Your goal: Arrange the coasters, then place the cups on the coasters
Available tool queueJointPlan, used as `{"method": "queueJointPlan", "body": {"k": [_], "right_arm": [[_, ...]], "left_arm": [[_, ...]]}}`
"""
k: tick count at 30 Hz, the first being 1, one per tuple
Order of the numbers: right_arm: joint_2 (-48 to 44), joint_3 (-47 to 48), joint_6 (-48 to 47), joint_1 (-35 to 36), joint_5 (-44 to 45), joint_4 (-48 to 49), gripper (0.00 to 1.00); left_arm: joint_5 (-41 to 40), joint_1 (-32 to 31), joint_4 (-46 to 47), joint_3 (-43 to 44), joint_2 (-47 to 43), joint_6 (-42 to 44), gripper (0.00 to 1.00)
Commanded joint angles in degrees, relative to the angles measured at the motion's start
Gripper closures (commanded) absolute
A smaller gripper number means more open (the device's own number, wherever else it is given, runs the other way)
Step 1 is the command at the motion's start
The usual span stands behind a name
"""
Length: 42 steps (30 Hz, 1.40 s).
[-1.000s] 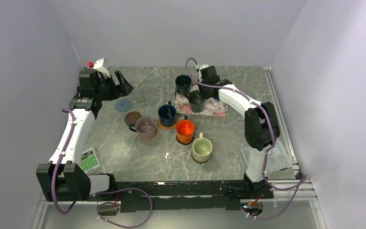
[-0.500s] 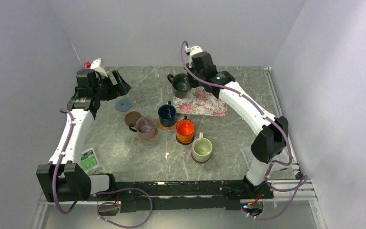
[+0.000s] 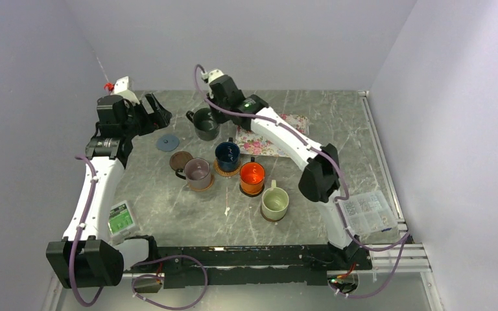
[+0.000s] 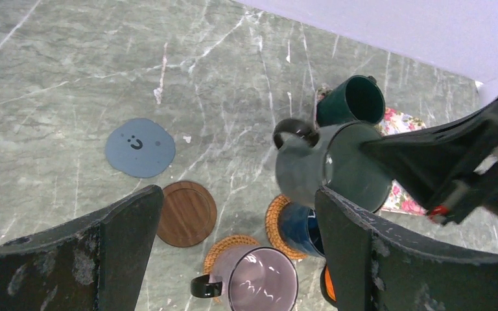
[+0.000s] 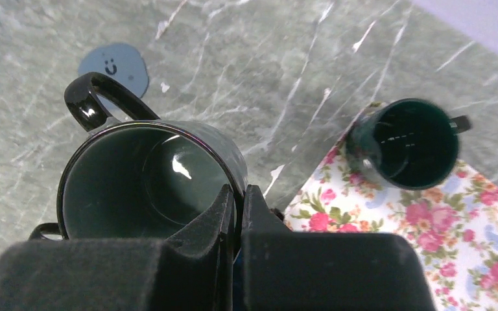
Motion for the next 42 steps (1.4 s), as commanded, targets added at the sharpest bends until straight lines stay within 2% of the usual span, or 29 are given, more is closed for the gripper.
{"method": "queueJointPlan", "body": {"k": [1,21,42], "right_arm": [[0.6,4.9,2.5,0.9,-1.5,4.2,1.00],[9.9,5.4,-0.8,5.0,-8.8,14.6,1.00],[14.0,6.5,-3.6,6.7,-13.7,13.5,1.00]], "left_arm": [[-3.9,0.4,0.5,0.2,-2.0,-0.8,0.06],[-2.0,2.6,1.5,-0.2,-2.4,-1.7,0.06],[0.5,2.9,1.7,0.0,-1.3,-2.2,0.06]]}}
